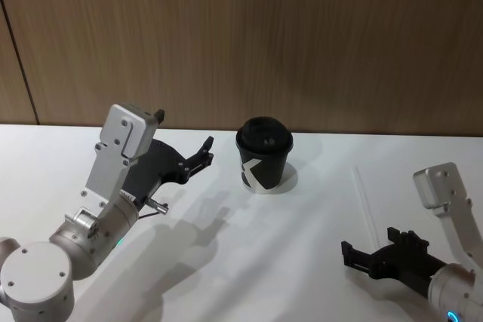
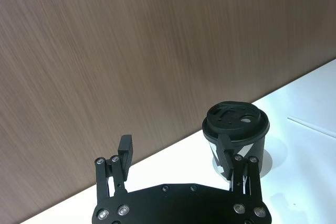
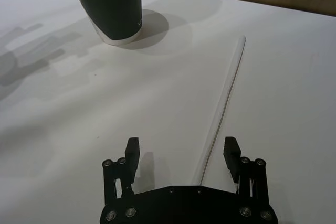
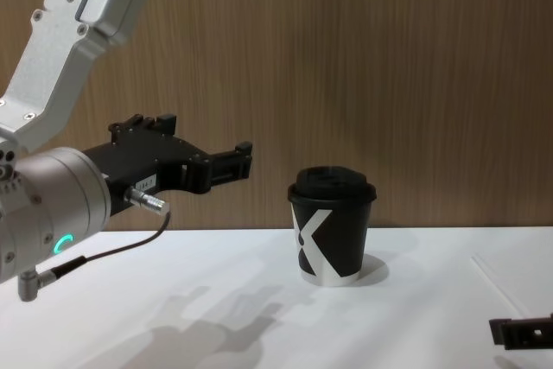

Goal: Pick up the straw with one hand, pass it to the other hand, and insert it into the cup.

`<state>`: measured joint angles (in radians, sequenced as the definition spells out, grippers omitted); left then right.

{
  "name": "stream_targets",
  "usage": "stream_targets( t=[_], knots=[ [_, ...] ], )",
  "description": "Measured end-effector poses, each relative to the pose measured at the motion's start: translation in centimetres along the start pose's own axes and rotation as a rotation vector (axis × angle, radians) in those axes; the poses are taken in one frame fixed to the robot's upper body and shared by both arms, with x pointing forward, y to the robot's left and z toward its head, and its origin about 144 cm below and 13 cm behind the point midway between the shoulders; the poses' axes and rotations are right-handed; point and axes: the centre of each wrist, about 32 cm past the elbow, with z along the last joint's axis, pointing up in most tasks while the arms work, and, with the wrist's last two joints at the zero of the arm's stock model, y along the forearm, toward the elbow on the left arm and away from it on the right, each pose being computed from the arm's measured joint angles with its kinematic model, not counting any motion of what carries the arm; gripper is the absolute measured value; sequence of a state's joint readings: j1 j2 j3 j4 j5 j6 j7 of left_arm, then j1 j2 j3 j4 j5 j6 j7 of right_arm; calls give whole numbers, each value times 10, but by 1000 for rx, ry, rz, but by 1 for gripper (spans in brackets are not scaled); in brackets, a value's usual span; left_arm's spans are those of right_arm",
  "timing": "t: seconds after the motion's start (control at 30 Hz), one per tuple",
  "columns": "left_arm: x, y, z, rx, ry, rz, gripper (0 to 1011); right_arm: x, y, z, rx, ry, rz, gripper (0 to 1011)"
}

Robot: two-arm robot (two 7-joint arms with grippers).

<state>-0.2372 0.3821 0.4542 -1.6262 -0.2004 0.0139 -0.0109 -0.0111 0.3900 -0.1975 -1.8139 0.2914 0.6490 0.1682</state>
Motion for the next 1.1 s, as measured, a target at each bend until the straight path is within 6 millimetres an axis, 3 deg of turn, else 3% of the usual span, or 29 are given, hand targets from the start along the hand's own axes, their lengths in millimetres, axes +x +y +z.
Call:
stream_targets(
  t=[1.1],
  knots=[
    [0, 0, 0, 0, 0, 0, 1000, -1, 9, 7, -50, 48, -2, 1000]
  ],
)
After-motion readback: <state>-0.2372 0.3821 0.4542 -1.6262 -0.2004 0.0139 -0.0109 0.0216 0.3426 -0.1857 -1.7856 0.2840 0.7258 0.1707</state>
